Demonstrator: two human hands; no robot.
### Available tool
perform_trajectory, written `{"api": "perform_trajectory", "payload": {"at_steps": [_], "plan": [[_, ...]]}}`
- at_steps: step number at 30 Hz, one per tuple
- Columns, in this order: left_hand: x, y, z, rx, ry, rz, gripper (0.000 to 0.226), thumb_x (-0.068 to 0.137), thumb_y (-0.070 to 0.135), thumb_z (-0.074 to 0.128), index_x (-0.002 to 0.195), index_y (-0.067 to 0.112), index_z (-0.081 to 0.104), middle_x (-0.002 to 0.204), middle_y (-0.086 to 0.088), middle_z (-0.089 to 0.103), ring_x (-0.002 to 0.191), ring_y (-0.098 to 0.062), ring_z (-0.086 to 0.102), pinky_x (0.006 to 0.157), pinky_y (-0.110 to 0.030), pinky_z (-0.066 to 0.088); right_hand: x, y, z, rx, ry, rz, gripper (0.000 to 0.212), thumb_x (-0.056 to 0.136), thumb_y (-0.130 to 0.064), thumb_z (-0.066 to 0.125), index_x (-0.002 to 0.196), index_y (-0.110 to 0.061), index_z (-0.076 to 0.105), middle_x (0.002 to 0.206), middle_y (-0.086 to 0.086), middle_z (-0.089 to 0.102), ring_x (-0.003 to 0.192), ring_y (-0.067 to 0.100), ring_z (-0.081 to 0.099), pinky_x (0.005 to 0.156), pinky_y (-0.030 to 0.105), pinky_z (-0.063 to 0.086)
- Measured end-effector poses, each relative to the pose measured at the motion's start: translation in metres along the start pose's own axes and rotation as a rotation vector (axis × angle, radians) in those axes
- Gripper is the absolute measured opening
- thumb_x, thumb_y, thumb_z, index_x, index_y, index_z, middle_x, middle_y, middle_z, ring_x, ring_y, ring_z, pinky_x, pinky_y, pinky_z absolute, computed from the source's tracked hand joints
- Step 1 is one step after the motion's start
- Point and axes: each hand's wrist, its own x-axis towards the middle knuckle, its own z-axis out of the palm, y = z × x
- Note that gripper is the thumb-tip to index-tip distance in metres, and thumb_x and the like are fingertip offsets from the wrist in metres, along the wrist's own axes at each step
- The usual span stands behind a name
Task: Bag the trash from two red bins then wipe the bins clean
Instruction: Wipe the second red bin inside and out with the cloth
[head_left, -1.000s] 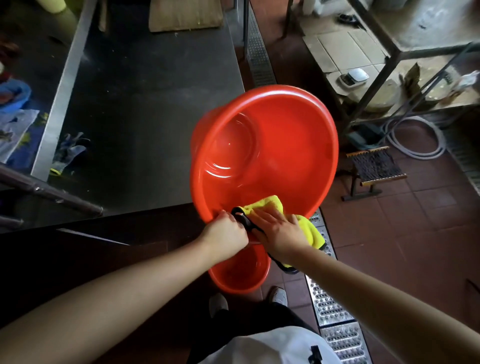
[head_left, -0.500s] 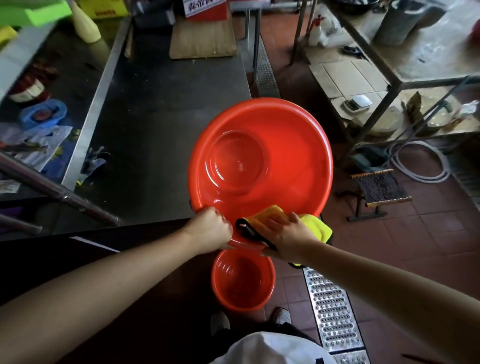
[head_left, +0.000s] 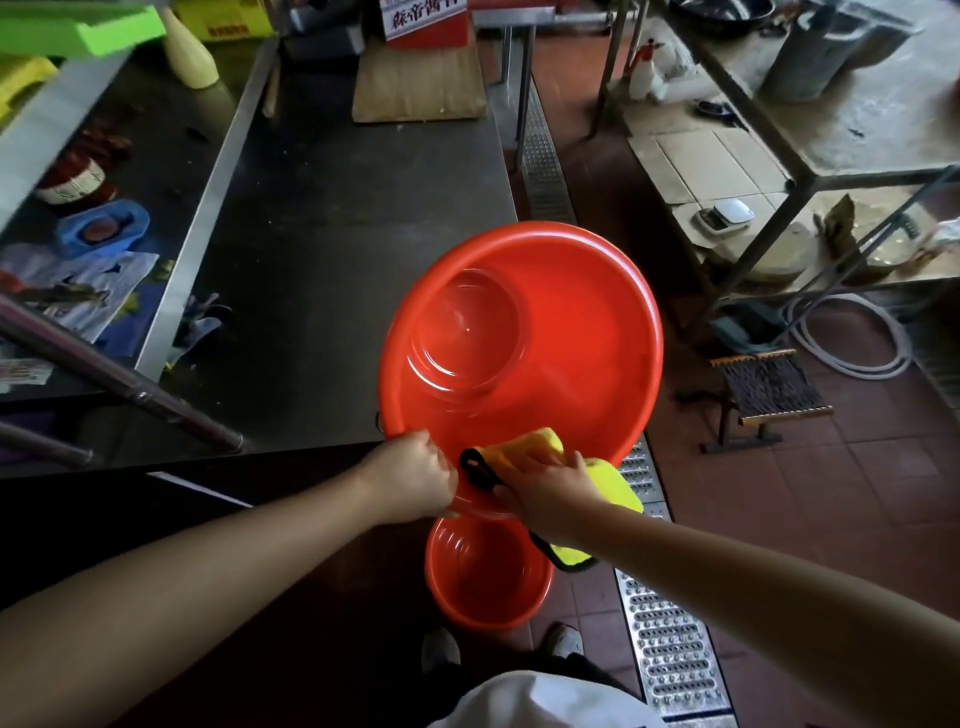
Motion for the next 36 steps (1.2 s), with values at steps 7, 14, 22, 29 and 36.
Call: {"api": "perform_trajectory", "payload": {"at_steps": [7, 14, 22, 29, 36], "plan": [[0.004, 0.020, 0.001, 0.016, 0.046, -0.078, 0.040, 0.081, 0.056, 0.065, 0.065, 0.019, 0.067, 0.061, 0.000, 0.064, 0.052, -0.017, 0.059, 0.060, -0.025, 0.048, 0.078, -0.007, 0.009, 0.095, -0.076, 0.151, 0.050, 0.106, -0.050, 0.022, 0.152, -0.033, 0.031, 0.153, 0.002, 0.040, 0.144, 0.028, 0.030, 0.111, 0.062, 0.017], [0.011, 0.031, 0.005, 0.057, 0.044, -0.089, 0.016, 0.076, 0.024, 0.062, 0.073, 0.015, 0.074, 0.074, -0.010, 0.073, 0.064, -0.023, 0.068, 0.073, -0.037, 0.057, 0.166, 0.008, 0.024, 0.183, -0.080, 0.209, 0.046, 0.106, -0.048, 0.027, 0.144, -0.033, 0.047, 0.148, 0.005, 0.049, 0.140, 0.029, 0.038, 0.114, 0.059, 0.012], [0.007, 0.023, 0.013, 0.014, 0.060, -0.019, 0.028, 0.088, 0.018, 0.045, 0.082, 0.015, 0.072, 0.079, -0.009, 0.072, 0.068, -0.022, 0.067, 0.072, -0.033, 0.054, 0.195, 0.006, 0.033, 0.217, -0.045, 0.129, 0.045, 0.106, -0.046, 0.030, 0.146, -0.031, 0.043, 0.150, 0.006, 0.045, 0.137, 0.033, 0.042, 0.115, 0.057, 0.023], [0.003, 0.006, 0.004, 0.028, -0.035, -0.007, 0.022, 0.088, 0.021, 0.051, 0.086, 0.012, 0.071, 0.081, -0.009, 0.073, 0.070, -0.024, 0.068, 0.070, -0.034, 0.054, 0.060, 0.014, 0.021, 0.265, -0.036, -0.087, 0.094, 0.078, -0.093, 0.015, 0.156, -0.042, 0.014, 0.165, -0.009, 0.020, 0.152, 0.021, 0.015, 0.116, 0.059, 0.011], [-0.013, -0.007, 0.005, -0.010, -0.008, -0.054, 0.050, 0.089, 0.056, 0.051, 0.090, 0.010, 0.069, 0.086, -0.009, 0.071, 0.079, -0.025, 0.067, 0.084, -0.037, 0.048, 0.002, 0.039, 0.004, -0.243, 0.011, -0.297, 0.099, 0.078, -0.073, 0.060, 0.159, -0.031, 0.020, 0.158, -0.001, 0.037, 0.143, 0.025, 0.038, 0.103, 0.050, 0.039]]}}
